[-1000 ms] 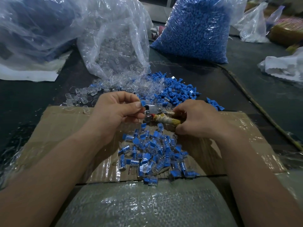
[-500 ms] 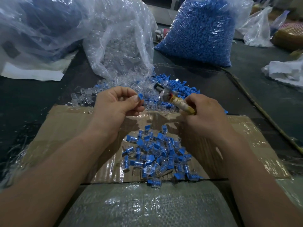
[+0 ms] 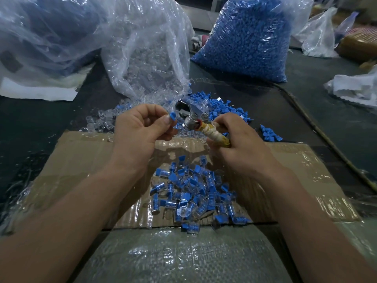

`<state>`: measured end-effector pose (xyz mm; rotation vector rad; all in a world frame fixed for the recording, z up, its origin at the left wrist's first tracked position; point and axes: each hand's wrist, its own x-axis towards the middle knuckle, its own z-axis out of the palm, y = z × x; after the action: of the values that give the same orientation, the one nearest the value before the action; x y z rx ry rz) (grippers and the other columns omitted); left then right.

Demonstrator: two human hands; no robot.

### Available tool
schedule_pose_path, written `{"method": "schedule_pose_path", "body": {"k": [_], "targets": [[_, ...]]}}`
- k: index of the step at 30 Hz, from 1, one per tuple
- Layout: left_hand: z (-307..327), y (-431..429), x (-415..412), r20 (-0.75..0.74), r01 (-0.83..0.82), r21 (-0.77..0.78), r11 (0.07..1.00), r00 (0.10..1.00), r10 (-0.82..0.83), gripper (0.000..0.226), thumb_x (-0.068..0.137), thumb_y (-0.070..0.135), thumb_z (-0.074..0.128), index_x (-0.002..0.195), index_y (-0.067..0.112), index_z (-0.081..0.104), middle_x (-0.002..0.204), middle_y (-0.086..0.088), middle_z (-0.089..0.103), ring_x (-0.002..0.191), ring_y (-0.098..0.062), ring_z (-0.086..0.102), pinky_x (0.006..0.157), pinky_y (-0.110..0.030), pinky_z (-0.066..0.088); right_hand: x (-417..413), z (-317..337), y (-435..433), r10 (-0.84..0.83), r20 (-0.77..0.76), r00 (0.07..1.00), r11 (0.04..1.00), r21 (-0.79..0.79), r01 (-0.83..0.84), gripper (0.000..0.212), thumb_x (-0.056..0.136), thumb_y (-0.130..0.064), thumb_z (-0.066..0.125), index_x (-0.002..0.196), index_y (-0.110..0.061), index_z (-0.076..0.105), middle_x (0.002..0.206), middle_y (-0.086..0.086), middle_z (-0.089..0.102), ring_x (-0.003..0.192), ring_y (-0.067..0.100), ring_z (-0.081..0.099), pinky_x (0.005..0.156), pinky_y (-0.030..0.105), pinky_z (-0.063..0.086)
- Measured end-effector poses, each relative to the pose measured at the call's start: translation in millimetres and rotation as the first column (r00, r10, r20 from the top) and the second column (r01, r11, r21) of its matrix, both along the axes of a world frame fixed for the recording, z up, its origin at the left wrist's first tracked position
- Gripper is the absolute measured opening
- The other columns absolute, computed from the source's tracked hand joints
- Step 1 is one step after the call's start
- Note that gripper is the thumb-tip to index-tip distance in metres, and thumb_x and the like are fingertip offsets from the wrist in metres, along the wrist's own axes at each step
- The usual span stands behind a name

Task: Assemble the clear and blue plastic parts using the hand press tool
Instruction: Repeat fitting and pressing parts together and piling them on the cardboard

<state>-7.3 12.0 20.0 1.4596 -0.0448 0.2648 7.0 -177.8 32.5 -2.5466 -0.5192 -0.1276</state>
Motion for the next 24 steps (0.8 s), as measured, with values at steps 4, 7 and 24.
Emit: {"method": "schedule_pose_path", "body": {"k": [4,7,24], "targets": [[0.7,-2.0,-1.1,0.01,0.002,0.005,1.0,1.0,-0.003,0.016,0.083,-0.003,0.058,0.077,0.012,0.06,0.062,0.003,0.067,0.058,-0.007,0.064,0.056,-0.015,0.05,0.5,-1.1,0.3,-0.003,0.002,1.0,1.0,0.003,0.003,0.025,0.084,-0.025,0.062,0.097,-0.027,0.04,0.092,-0.008,0.043,0.081,0.011,0.043,0.062,0.022,0.031],[2.2,-4.0,-3.1,0.023,0.013,0.008,1.0,1.0,-0.013,0.016,0.083,-0.005,0.058,0.078,0.01,0.06,0.062,0.003,0.067,0.057,-0.006,0.064,0.056,-0.015,0.05,1.5,-2.3,-0.6,-0.003,-0.006,1.0,1.0,-0.003,0.003,0.026,0.084,-0.026,0.062,0.097,-0.028,0.04,0.09,-0.013,0.04,0.082,0.008,0.042,0.063,0.022,0.032],[2.5,-3.8,-6.0,0.021,-0.016,0.087,0.996,1.0,0.014,0.017,0.083,-0.004,0.057,0.078,0.012,0.06,0.069,-0.003,0.064,0.057,-0.005,0.063,0.055,-0.013,0.05,-1.7,-1.1,7.0,0.013,0.006,1.0,0.994,-0.113,-0.012,0.015,0.085,-0.03,0.059,0.09,-0.026,0.045,0.081,-0.008,0.049,0.074,0.01,0.044,0.06,0.028,0.03]]}}
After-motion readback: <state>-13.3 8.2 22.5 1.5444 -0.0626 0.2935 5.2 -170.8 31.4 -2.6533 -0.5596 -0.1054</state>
